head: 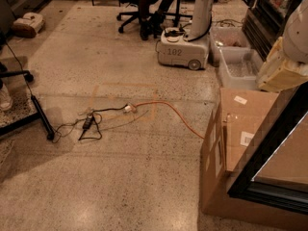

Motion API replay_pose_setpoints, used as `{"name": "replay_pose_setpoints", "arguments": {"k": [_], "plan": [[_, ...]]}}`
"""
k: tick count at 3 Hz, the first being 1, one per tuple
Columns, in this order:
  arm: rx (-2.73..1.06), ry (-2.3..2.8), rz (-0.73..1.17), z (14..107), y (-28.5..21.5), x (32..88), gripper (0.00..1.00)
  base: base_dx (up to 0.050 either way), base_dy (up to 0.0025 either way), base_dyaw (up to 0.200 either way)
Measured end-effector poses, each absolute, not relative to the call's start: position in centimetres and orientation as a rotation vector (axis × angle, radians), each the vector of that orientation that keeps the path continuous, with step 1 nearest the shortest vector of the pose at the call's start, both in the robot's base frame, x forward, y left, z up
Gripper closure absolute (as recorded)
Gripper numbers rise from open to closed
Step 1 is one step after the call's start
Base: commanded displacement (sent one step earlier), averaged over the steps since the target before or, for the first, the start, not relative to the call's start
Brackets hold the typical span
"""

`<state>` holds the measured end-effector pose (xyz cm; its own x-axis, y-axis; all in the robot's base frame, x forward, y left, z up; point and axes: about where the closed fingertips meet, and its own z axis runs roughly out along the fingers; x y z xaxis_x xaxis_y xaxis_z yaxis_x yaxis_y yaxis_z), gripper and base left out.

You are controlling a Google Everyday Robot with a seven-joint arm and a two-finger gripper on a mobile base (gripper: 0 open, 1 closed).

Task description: Close left fridge door

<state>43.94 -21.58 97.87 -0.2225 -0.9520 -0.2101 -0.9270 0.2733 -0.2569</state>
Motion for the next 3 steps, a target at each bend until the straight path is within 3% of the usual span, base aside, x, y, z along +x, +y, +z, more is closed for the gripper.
{"name": "replay_pose_setpoints", "arguments": {"k": [3], "plan": [[-1.841, 2.145, -0.166, 97.7, -16.0, 44.1, 1.0, 0.0, 0.0, 0.0]]}}
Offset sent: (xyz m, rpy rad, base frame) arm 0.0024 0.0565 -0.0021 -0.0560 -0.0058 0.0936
